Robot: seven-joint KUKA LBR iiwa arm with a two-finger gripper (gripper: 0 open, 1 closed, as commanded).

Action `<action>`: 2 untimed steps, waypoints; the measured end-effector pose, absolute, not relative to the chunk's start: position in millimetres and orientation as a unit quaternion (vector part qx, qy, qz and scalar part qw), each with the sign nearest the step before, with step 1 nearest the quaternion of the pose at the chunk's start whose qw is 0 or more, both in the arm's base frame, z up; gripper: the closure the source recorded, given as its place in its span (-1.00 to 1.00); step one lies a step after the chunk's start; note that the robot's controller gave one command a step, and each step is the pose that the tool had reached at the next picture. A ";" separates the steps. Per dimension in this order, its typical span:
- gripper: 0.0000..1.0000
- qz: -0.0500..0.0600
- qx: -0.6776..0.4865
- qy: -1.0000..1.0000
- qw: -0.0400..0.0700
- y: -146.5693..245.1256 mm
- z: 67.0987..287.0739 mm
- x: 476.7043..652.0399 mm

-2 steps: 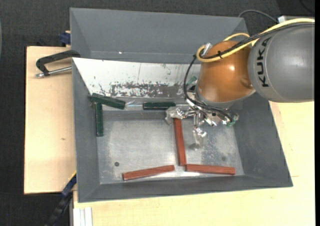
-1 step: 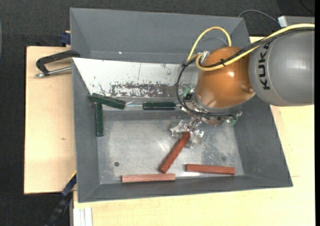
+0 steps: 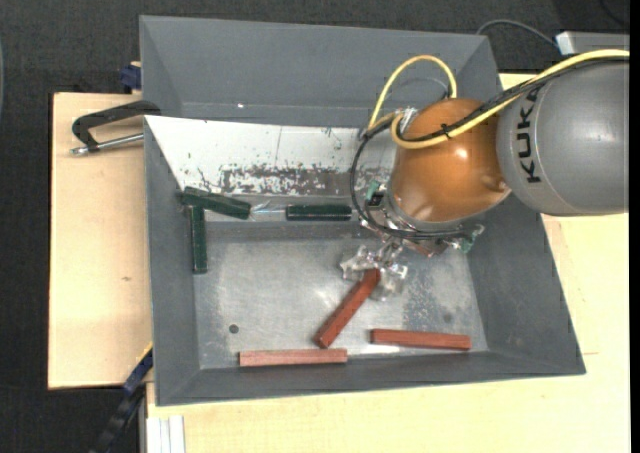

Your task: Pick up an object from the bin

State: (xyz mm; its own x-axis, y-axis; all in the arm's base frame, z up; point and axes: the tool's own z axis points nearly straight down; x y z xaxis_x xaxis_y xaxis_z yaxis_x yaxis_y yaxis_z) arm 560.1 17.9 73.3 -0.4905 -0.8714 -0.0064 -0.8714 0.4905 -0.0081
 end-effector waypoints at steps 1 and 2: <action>1.00 -0.001 -0.517 0.856 0.004 19.0 75.6 555.7; 1.00 0.000 -0.511 0.859 0.004 18.7 81.2 557.5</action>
Offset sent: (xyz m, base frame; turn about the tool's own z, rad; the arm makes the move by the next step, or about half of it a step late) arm 0.0000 0.0002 0.0049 0.0000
